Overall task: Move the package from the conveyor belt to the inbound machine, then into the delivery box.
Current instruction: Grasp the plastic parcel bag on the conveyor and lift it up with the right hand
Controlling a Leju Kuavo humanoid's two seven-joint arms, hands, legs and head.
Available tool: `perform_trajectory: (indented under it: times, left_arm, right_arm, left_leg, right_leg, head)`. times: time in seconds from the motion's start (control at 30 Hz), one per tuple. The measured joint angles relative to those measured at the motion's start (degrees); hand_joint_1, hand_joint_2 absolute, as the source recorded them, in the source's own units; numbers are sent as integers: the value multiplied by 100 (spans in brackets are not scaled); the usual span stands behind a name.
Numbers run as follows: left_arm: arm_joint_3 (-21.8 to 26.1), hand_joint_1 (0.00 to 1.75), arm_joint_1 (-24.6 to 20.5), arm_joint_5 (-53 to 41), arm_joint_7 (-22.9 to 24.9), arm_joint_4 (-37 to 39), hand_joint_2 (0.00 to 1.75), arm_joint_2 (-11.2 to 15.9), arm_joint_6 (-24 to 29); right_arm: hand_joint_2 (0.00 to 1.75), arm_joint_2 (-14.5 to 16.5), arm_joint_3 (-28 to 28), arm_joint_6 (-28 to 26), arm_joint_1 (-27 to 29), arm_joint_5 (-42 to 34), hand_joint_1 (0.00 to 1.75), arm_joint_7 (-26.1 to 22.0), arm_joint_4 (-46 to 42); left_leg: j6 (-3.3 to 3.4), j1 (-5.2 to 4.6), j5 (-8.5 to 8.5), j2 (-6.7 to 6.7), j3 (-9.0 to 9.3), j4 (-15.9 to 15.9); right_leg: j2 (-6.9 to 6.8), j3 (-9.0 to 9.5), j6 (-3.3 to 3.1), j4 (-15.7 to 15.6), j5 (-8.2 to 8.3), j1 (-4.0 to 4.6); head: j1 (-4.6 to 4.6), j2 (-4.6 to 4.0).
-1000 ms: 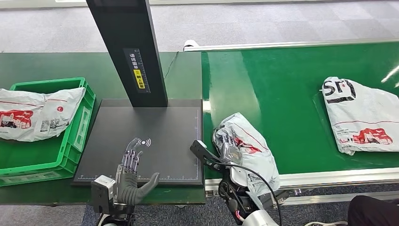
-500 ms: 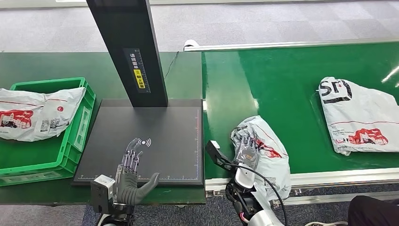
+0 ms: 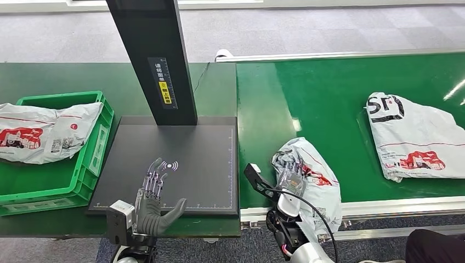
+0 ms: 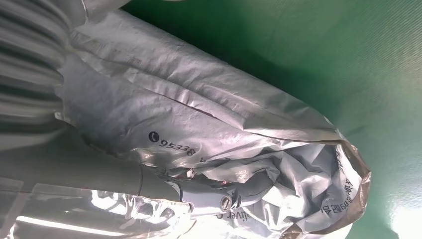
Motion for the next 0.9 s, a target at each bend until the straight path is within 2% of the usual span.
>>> perform_trajectory:
  times: [0.17, 0.27, 0.43, 0.57, 0.73, 0.9]
  left_arm:
    - [-1, 0, -18, 21, 0, 28, 175, 2, 0]
    - [0, 0, -26, 31, -9, 54, 175, 2, -5]
    - [5, 0, -23, 28, -77, 80, 175, 2, -27]
    - [14, 0, -12, 15, -163, 90, 175, 2, -35]
    - [25, 0, -9, -1, -306, 163, 175, 2, -9]
    - [28, 0, 1, -2, -353, 208, 175, 2, 8]
  right_arm:
    - [175, -2, -100, -248, 27, 176, 0, -113, 9]
    - [175, 36, -194, -620, 83, 330, 0, -594, 13]
    - [175, 259, -312, -1731, 204, 617, 0, -1525, -126]
    - [175, 464, -245, -2568, 364, 793, 0, -2126, -752]
    - [175, 628, -130, -2708, 836, 746, 0, -2997, -2255]
    - [175, 706, -139, -2708, 1002, 878, 0, -3037, -2986]
  left_leg:
    - [3, 0, -1, -5, 2, 0]
    - [3, 0, -1, 0, -5, 0]
    - [0, 2, 2, 7, -33, 0]
    - [-3, 5, 3, 7, -44, -1]
    - [-3, 8, 3, 7, -64, -1]
    - [-2, 5, 2, 8, -66, -1]
  right_leg:
    - [-6, 6, 1, -1, 1, 0]
    - [-5, 3, 1, 0, 3, 0]
    - [4, -30, -2, 5, 10, 2]
    - [6, -47, -3, 10, 9, 7]
    - [7, -66, -3, 10, 8, 8]
    - [7, -67, -3, 9, 8, 5]
  head:
    - [-1, -1]
    - [0, -1]
    - [-1, 1]
    - [-2, 0]
    - [-1, 1]
    - [-1, 0]
